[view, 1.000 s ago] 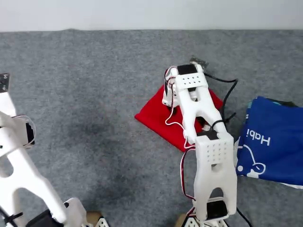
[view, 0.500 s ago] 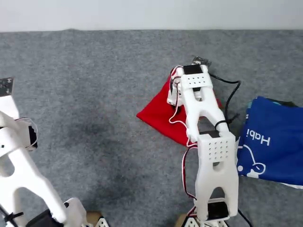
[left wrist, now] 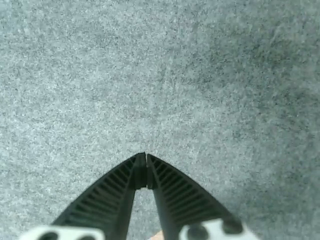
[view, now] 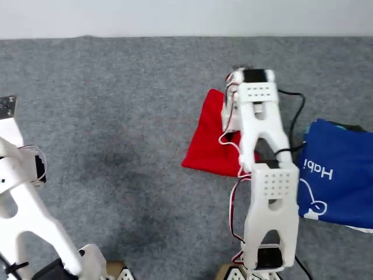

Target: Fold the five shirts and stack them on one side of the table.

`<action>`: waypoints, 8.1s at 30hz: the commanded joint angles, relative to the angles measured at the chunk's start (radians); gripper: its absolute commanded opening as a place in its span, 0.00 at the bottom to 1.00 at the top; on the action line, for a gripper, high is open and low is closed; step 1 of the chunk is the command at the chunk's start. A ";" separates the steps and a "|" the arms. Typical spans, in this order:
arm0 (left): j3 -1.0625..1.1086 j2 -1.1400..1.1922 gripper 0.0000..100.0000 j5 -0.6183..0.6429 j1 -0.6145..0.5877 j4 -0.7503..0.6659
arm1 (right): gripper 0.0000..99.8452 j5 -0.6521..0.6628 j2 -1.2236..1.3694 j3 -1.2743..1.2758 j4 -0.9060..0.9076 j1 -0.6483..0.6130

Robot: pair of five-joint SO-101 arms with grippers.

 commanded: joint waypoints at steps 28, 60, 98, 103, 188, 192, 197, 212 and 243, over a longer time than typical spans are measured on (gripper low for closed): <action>-0.008 -0.029 0.00 -0.012 0.002 0.020 | 0.01 0.577 -1.063 0.629 -0.005 0.535; -0.004 -0.032 0.00 -0.012 0.002 0.021 | 0.24 0.767 -1.118 0.801 -0.355 0.858; -0.002 -0.034 0.00 -0.011 0.002 0.021 | 0.01 0.744 -1.207 1.300 -0.814 0.595; -0.002 -0.034 0.00 -0.011 0.002 0.021 | 0.01 0.663 -1.044 1.312 -1.049 0.561; 0.366 -0.637 0.00 0.637 0.815 -0.307 | 0.01 -0.195 -1.666 1.180 -0.173 -0.007; 0.518 -0.743 0.00 0.635 0.815 -0.354 | 0.01 -0.193 -1.728 1.326 -0.242 -0.012; 0.622 -0.806 0.00 0.635 0.812 -0.391 | 0.01 -0.193 -1.811 1.516 -0.338 -0.007; 1.003 -0.901 0.00 0.485 0.681 -0.721 | 0.01 -0.104 -2.256 2.073 -0.607 -0.013; 1.383 -1.318 0.00 0.322 0.635 -0.623 | 0.01 -0.143 -2.566 2.458 -0.541 -0.139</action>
